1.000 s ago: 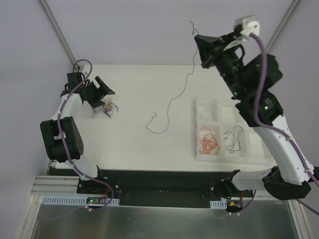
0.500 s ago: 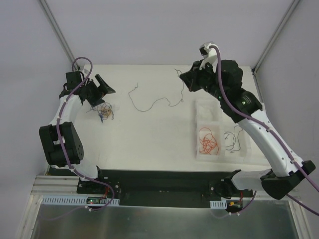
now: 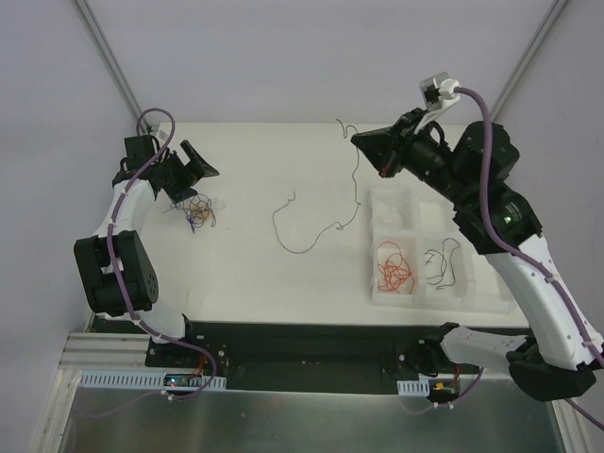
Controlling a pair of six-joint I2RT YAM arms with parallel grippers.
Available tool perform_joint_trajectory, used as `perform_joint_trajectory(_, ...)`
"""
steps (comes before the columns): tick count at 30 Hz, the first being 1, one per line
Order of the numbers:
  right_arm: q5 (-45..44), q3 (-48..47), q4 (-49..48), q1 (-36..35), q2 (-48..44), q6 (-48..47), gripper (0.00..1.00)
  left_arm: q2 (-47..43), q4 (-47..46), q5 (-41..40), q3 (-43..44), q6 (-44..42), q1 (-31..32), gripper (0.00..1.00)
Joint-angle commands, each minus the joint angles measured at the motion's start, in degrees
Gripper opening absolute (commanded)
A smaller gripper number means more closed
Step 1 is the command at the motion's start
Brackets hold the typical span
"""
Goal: Untangle the cables
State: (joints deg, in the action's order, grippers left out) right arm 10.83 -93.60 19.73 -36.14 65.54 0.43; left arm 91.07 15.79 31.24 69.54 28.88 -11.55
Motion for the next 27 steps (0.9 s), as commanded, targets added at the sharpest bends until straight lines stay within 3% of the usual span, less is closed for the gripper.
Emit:
perform_joint_trajectory(1,2.35,6.22,-7.93,0.11,7.83,4.22,0.01,-1.16,-0.15,0.22,0.42,-1.46,0.65,0.98)
perform_joint_trajectory(6,5.61,7.21,-11.20,-0.94,22.85,8.18,0.01,-0.28,-0.23,1.45,0.60,-0.94,0.65,0.96)
perform_joint_trajectory(12,5.25,-2.10,-0.14,-4.81,38.77,9.94,0.00,0.25,-0.41,1.80,0.60,-0.67,0.65,0.95)
perform_joint_trajectory(17,6.84,-0.71,2.07,-6.05,45.02,6.44,0.07,0.69,-1.03,3.03,0.51,0.03,0.65,0.95)
perform_joint_trajectory(20,4.73,0.00,2.25,-6.22,45.91,2.66,0.20,0.69,-1.38,3.47,0.25,0.30,0.65,0.95)
perform_joint_trajectory(23,4.90,-1.49,4.26,-6.05,47.48,-0.07,0.48,0.69,-1.47,3.47,0.16,0.38,0.65,0.95)
perform_joint_trajectory(27,8.58,-3.16,8.47,-6.31,48.80,-7.62,0.71,0.60,-1.55,3.56,0.16,0.38,0.65,0.94)
